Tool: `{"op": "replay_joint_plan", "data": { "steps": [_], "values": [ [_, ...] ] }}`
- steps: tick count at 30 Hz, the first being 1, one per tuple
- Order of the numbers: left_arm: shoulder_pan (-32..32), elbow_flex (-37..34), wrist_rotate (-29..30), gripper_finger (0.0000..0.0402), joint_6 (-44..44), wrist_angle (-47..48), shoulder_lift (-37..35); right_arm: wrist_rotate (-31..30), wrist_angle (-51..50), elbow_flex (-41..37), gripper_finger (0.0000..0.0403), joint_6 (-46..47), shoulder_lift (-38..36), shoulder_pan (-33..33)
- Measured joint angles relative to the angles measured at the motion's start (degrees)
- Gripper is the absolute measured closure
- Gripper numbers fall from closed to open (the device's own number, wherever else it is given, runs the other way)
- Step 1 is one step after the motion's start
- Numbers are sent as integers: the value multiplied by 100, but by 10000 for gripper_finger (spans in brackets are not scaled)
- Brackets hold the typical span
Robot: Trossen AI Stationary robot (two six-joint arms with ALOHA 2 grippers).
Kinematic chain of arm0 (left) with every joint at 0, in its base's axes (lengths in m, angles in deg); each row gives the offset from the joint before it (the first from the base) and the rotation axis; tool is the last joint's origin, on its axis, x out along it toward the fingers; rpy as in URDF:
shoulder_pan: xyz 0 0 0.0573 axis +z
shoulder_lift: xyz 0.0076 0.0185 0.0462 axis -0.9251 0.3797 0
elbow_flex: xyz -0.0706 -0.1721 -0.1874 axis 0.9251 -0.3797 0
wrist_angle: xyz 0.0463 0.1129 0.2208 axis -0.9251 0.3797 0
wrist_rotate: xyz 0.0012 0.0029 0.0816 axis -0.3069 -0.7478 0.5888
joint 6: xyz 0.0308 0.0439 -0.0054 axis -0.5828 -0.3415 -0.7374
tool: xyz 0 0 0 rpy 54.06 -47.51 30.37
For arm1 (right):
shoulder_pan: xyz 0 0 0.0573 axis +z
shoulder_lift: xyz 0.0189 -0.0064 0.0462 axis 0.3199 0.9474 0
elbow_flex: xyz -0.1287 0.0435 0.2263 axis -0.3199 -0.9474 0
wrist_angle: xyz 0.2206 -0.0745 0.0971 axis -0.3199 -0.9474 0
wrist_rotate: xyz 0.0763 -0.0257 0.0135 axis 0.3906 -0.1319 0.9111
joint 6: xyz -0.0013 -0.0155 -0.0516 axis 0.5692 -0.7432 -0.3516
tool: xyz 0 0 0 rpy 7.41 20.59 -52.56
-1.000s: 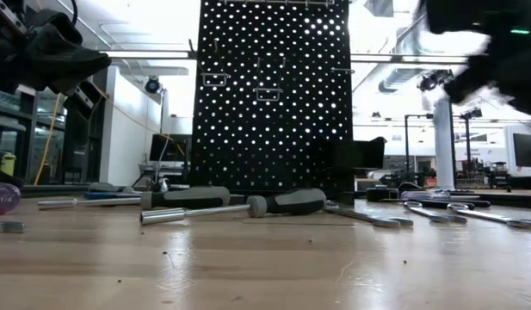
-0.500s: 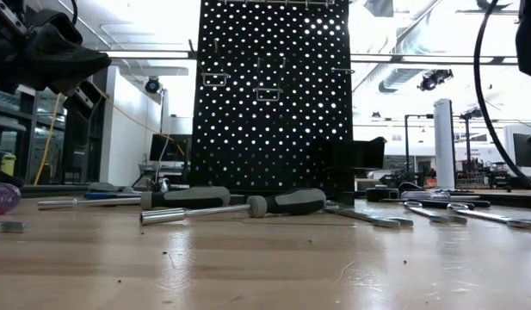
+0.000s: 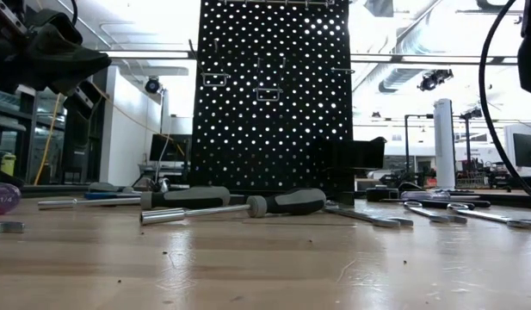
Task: Hang tools onto peg board
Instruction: Put the silver socket in the black bin on the pegboard, then hang the silver wrench on the pegboard
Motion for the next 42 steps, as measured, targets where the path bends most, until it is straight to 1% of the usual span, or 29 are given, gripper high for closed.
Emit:
{"op": "replay_joint_plan", "data": {
  "steps": [2, 4, 8, 10, 12, 14, 16, 18, 20, 23, 25, 28, 31, 34, 36, 38, 40, 42],
  "values": [
    [-1, 0, 0, 402, 0, 0, 0, -25, 17, 15, 304, -5, 0, 0],
    [0, 0, 0, 402, 0, 0, 1, -96, -27, 121, 360, -80, 0, 2],
    [1, 0, 0, 401, 0, 0, 0, -340, -322, 669, 363, -347, 4, -20],
    [1, 0, 0, 401, 0, 0, 0, -652, -592, 1121, 363, -508, 4, -120],
    [-1, 0, 0, 401, 0, 0, 1, -1342, -736, 1600, 363, -628, 4, -291],
    [1, 0, 0, 401, 0, 0, 0, -2210, -697, 2032, 363, -809, 2, -567],
    [-1, 0, 0, 401, 0, 0, 0, -3125, -603, 2367, 363, -985, 2, -933],
    [1, 0, 0, 401, 0, 0, 0, -3892, -461, 2579, 363, -1174, 2, -1373],
    [-1, 0, 0, 401, 0, 1, 0, -4394, -175, 2679, 363, -1488, 2, -1861],
    [0, 0, 1, 402, 0, 0, 1, -4829, 398, 2704, 363, -1968, 2, -2534],
    [-1, 0, 1, 401, 0, 0, 1, -4816, 778, 2704, 348, -2269, 2, -2935],
    [-1, 0, 0, 401, 0, 0, 0, -4517, 1154, 2704, 291, -2696, 2, -3384],
    [-1, 0, 0, 402, 0, 0, 0, -4248, 1264, 2704, 231, -3137, 2, -3613],
    [-1, 0, 0, 401, 0, 1, 0, -3744, 1202, 2704, 187, -3299, 2, -3713],
    [-1, 0, 0, 401, 0, 0, 0, -3350, 1037, 2704, 172, -3396, 2, -3713],
    [-1, 0, 2, 402, 0, 0, 0, -3063, 718, 2704, 167, -3361, 2, -3582],
    [0, 0, 0, 402, 0, 0, 0, -2853, 213, 2719, 165, -3237, 2, -3338],
    [1, 0, 0, 401, 0, 0, 0, -2851, -481, 2693, 164, -3137, 2, -2998]
  ]
}}
